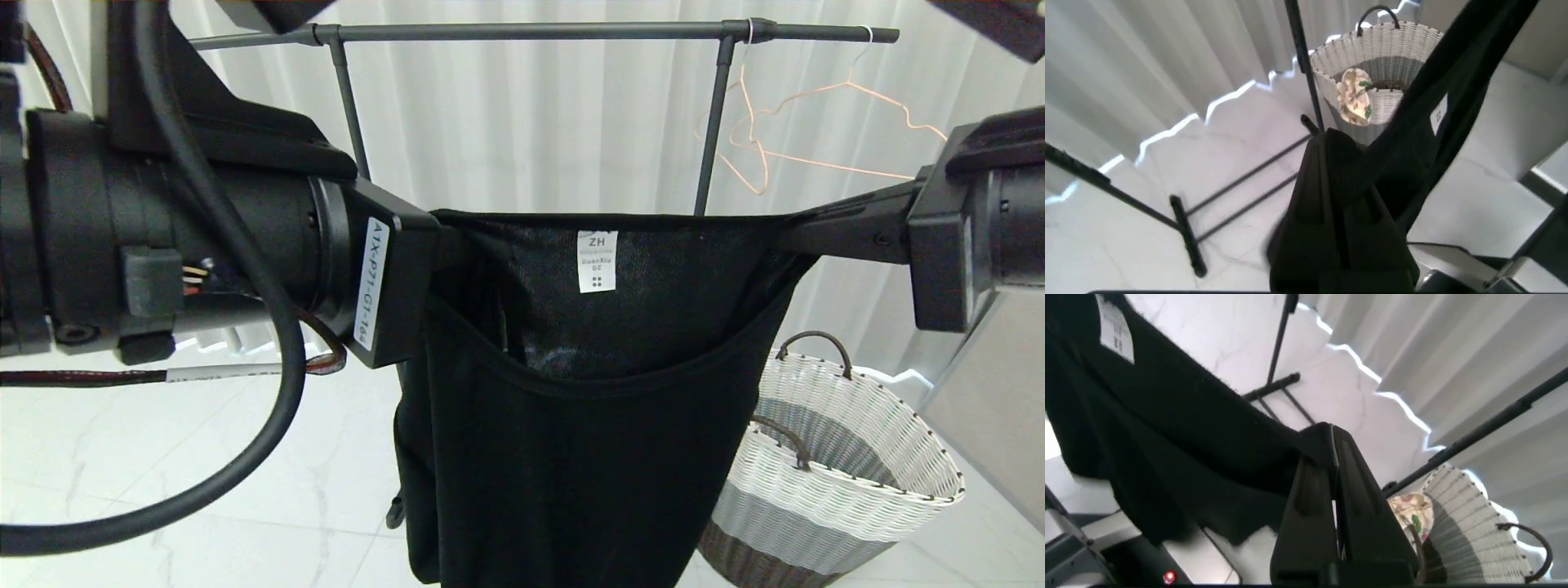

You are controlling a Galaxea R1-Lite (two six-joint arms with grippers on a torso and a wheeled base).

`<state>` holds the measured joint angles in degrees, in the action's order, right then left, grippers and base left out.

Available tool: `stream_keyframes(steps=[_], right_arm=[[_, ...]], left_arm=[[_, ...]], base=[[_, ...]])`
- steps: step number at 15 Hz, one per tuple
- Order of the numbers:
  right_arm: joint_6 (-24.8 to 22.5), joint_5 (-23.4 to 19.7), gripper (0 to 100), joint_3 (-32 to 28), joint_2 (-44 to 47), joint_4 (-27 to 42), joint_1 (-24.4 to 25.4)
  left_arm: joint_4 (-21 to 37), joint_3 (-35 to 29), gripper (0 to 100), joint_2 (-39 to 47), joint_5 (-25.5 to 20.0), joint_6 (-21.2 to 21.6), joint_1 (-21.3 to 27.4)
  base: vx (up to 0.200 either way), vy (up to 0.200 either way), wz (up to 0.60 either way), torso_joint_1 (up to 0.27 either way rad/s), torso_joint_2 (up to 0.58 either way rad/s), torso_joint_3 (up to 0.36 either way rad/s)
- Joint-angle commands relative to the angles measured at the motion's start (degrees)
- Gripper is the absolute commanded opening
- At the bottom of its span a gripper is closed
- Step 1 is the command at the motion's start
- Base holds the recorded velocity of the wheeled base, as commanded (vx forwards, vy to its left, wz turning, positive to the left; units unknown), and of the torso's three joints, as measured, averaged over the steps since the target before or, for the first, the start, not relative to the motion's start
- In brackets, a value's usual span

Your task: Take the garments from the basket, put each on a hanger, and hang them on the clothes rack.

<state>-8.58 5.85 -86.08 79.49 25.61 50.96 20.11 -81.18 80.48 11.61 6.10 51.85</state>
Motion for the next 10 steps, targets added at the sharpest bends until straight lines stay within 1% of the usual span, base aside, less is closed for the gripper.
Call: stream_keyframes(steps=[1, 2, 3, 5, 7, 9, 10], right_arm=[[0.0, 0.0, 0, -0.9, -0.7, 0.2, 0.0], [0.0, 0.0, 0, -0.8, -0.8, 0.4, 0.0], [0.0, 0.0, 0, -0.8, -1.4, 1.7, 0.0], [0.0, 0.0, 0, -0.7, -2.8, 3.1, 0.0], [0.0, 0.0, 0, -0.6, -4.0, 4.8, 0.0], [0.0, -0.3, 0, 0.4, -6.5, 7.7, 0.1], [0.1, -1.3, 0, 0.6, -8.6, 11.7, 0.6]], left_arm=[[0.0, -0.1, 0, -0.2, 0.1, 1.0, 0.4], [0.0, -0.1, 0, -0.2, 0.0, 1.6, 0.4], [0.0, 0.0, 0, -0.1, 0.0, 3.6, 0.4], [0.0, 0.7, 0, 0.1, -0.3, 5.6, 0.4], [-0.1, 0.9, 0, 0.2, -0.4, 5.9, 0.4], [-1.9, 0.2, 0, 1.7, -3.6, 7.4, 0.3], [-7.1, 0.0, 0, 3.4, -6.8, 9.3, -0.3]], base=[[0.000, 0.000, 0.00, 0.000, 0.00, 0.000], [0.000, 0.000, 0.00, 0.000, 0.00, 0.000], [0.000, 0.000, 0.00, 0.000, 0.00, 0.000], [0.000, 0.000, 0.00, 0.000, 0.00, 0.000], [0.000, 0.000, 0.00, 0.000, 0.00, 0.000], [0.000, 0.000, 0.00, 0.000, 0.00, 0.000], [0.000, 0.000, 0.00, 0.000, 0.00, 0.000]])
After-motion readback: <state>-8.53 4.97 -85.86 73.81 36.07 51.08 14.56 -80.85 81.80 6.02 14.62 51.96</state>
